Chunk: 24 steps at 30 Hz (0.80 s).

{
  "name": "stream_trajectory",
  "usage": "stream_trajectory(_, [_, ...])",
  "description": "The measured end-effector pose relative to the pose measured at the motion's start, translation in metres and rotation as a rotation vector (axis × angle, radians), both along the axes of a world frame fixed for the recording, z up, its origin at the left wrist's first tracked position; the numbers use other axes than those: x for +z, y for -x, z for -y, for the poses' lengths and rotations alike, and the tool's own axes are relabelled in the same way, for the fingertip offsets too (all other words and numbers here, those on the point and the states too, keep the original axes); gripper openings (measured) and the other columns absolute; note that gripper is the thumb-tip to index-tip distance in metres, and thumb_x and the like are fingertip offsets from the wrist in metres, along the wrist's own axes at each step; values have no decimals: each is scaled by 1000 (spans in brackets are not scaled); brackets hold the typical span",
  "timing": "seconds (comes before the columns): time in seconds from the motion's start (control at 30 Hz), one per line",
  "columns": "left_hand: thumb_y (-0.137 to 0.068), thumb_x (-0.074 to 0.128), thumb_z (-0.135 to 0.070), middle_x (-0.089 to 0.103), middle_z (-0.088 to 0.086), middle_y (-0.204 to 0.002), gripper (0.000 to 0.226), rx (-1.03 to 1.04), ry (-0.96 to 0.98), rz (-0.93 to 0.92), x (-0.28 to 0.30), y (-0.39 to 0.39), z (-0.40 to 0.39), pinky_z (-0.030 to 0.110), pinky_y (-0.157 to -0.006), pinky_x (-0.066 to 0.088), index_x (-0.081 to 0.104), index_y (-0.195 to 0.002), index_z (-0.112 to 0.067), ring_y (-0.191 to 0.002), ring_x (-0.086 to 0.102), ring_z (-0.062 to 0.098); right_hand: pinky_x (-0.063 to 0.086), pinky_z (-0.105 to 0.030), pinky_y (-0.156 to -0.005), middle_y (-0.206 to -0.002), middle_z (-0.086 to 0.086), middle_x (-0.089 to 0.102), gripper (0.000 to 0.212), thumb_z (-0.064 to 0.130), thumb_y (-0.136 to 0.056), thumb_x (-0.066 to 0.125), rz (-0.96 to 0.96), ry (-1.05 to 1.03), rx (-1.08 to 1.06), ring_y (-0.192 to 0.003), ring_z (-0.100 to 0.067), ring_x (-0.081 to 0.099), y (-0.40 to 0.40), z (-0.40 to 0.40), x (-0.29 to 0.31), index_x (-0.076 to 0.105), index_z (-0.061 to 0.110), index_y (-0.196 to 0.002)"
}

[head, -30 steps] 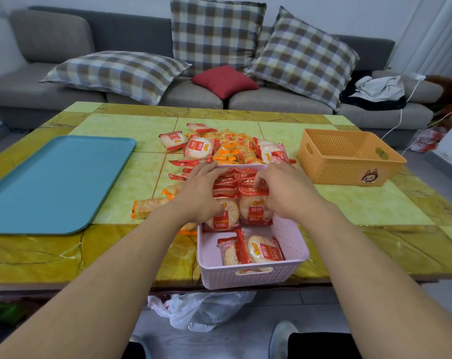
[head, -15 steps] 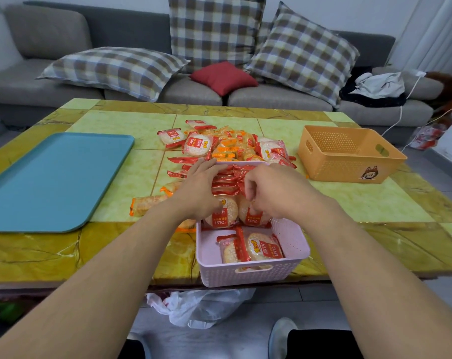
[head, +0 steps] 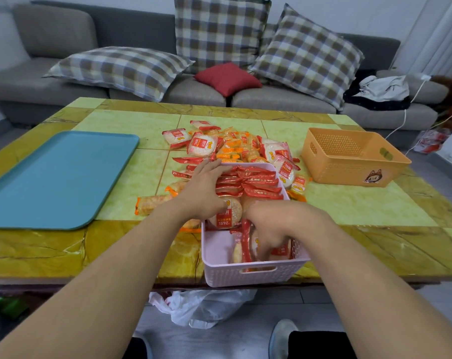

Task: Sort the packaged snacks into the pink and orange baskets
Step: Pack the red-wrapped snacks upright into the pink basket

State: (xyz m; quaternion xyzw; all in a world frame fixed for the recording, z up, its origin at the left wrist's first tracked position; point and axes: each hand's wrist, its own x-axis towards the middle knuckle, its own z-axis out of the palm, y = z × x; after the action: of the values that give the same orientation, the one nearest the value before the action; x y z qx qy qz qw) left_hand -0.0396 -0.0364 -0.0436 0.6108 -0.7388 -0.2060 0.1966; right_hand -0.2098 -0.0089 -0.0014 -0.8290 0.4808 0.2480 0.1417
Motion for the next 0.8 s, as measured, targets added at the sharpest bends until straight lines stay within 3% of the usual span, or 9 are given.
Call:
stream_trajectory(0.1, [-79, 82, -39, 27, -2, -164, 84, -12, -22, -124, -5, -4, 5, 48, -124, 15, 40, -152, -33, -154, 10, 23, 59, -34, -76, -90, 8, 71, 55, 47, -58, 93, 171, 17, -31, -82, -17, 68, 9, 1, 19, 69, 26, -103])
stream_trajectory(0.2, [-83, 59, -73, 62, -9, -134, 50, 44, -1, -513, -1, -10, -1, 50, -114, 37, 70, -119, -40, -133, 51, 16, 56, -33, -77, -82, 11, 71, 54, 49, -58, 92, 495, 145, -150, -76, -9, 66, 23, 7, 36, 68, 27, -101])
stream_trajectory(0.3, [-91, 36, -78, 69, -20, -123, 66, 74, -28, -749, 12, -17, -11, 32, -107, 40, 77, -106, -29, -120, 58, -3, 59, -41, -85, -85, 9, 77, 63, 53, -46, 93, 973, 196, -393, -83, -10, 73, 32, 17, 32, 73, 24, -98])
stream_trajectory(0.37, [-92, 33, -76, 72, -16, -119, 68, 29, -34, -810, 19, -20, -18, 22, -96, 41, 77, -108, -26, -112, 61, -8, 59, -45, -89, -92, 8, 79, 70, 54, -45, 96, 1169, 166, -508, -91, -12, 75, 30, 19, 26, 74, 22, -103])
stream_trajectory(0.47, [-92, 59, -60, 73, -3, -111, 48, -19, 41, -822, 21, -22, -20, 35, -101, 45, 74, -90, -15, -109, 65, 10, 58, -48, -92, -97, 2, 79, 60, 42, -53, 98, 1340, 82, -588, -94, -18, 76, 27, 20, 18, 77, 19, -105])
stream_trajectory(0.57, [-95, 66, -29, 67, 16, -83, 33, -23, 90, -898, 22, -23, -22, 41, -84, 53, 62, -72, -6, -85, 66, 23, 59, -42, -85, -100, 2, 79, 77, 56, -47, 97, 1343, 74, -634, -96, -19, 75, 32, 21, 14, 74, 19, -110])
stream_trajectory(0.63, [-96, 66, -22, 66, 28, -90, 30, 23, 131, -930, 23, -24, -23, 49, -89, 54, 61, -73, -3, -91, 68, 36, 60, -36, -77, -95, 3, 79, 50, 42, -62, 94, 1367, 108, -646, -91, -17, 76, 36, 19, 16, 77, 19, -102])
stream_trajectory(0.7, [-93, 71, -20, 71, 21, -93, 23, 70, 151, -940, 22, -27, -21, 50, -87, 55, 64, -78, -4, -95, 70, 34, 59, -28, -69, -89, 4, 79, 29, 31, -72, 90, 1439, 188, -702, -82, -11, 76, 41, 16, 19, 78, 19, -95])
stream_trajectory(0.8, [-88, 75, -15, 75, -1, -100, 16, 96, 131, -896, 19, -27, -16, 43, -82, 58, 67, -84, -1, -103, 70, 21, 59, -29, -62, -85, 2, 79, 33, 36, -72, 90, 1531, 284, -830, -73, -12, 76, 48, 17, 23, 75, 17, -94])
